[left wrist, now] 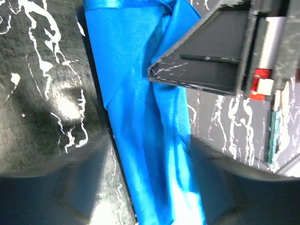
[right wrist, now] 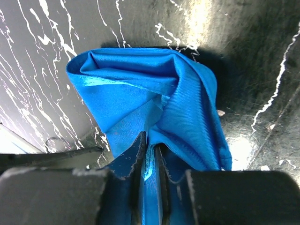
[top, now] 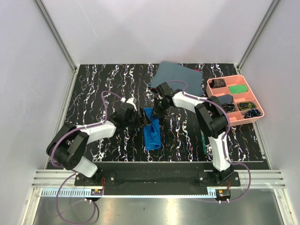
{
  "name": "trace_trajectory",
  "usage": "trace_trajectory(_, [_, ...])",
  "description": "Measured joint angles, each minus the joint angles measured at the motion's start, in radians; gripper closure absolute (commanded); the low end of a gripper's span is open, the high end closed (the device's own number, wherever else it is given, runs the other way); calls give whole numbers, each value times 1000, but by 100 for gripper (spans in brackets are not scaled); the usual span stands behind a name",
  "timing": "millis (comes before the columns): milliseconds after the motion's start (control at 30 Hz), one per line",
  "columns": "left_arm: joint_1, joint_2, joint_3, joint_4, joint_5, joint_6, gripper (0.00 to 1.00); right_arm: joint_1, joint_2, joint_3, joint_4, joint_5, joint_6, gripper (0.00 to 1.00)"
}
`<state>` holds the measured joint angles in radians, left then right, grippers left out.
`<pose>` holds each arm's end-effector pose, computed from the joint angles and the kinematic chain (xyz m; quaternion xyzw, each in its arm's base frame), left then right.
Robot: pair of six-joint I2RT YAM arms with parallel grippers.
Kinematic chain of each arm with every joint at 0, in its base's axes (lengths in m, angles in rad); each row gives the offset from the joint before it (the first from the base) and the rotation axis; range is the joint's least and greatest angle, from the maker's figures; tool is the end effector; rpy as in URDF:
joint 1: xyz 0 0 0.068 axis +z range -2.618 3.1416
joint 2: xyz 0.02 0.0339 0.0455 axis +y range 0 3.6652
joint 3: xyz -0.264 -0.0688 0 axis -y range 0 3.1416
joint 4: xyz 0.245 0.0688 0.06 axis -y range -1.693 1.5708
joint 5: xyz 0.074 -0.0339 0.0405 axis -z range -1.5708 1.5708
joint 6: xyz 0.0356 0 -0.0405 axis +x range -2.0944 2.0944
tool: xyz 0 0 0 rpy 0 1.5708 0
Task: Fold the napkin into a case and place the utensils inside
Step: Fold the 2/3-rectangle-folded napkin at the center of the board.
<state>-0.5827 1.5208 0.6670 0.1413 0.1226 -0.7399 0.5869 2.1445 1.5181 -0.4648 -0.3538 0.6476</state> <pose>0.2446 -0.1664 0.1604 -0.0459 0.9068 -0.2990 0.2936 0.3650 0.2575 0.1449 -0.0128 0.9571 0.2747 0.0917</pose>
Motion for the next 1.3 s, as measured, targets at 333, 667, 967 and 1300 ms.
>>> trace_trajectory(333, [-37,48,61,-48,26,-20,14,13,0,1,-4,-5,-3,80])
trace_trajectory(667, [-48,101,54,-10,-26,-20,52,17,0,2,-4,-22,-4,63])
trace_trajectory(967, [-48,85,0,26,-55,-17,68,21,-11,7,-5,-63,-31,48])
trace_trajectory(1300, [-47,98,-19,81,-56,-17,74,11,-52,13,-27,-67,-79,43])
